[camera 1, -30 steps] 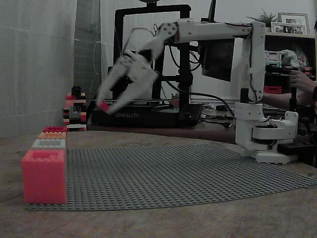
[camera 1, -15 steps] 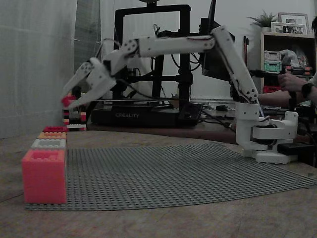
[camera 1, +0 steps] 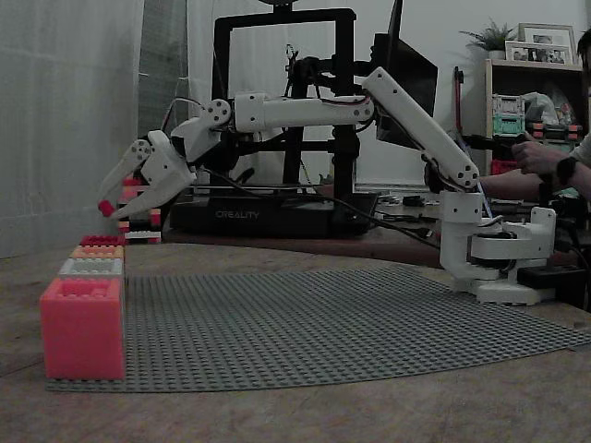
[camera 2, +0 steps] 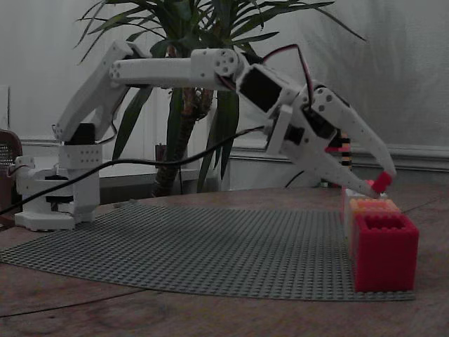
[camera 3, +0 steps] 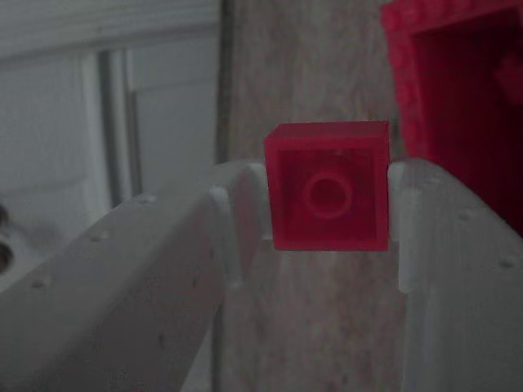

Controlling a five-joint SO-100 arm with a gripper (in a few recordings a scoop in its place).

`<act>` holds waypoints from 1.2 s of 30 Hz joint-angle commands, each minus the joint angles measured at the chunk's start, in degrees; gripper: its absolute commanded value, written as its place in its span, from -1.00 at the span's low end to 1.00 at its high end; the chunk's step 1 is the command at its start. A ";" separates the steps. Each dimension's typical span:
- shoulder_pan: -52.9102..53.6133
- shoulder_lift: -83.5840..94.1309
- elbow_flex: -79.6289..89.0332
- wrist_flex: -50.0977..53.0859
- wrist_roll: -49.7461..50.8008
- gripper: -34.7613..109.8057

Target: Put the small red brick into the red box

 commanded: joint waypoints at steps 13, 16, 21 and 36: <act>-0.62 2.55 -4.31 0.44 0.44 -0.32; -0.62 2.64 -4.31 0.62 1.32 -0.26; -0.88 3.25 -4.22 1.14 1.32 -0.27; -8.44 53.17 33.22 17.14 1.14 -0.52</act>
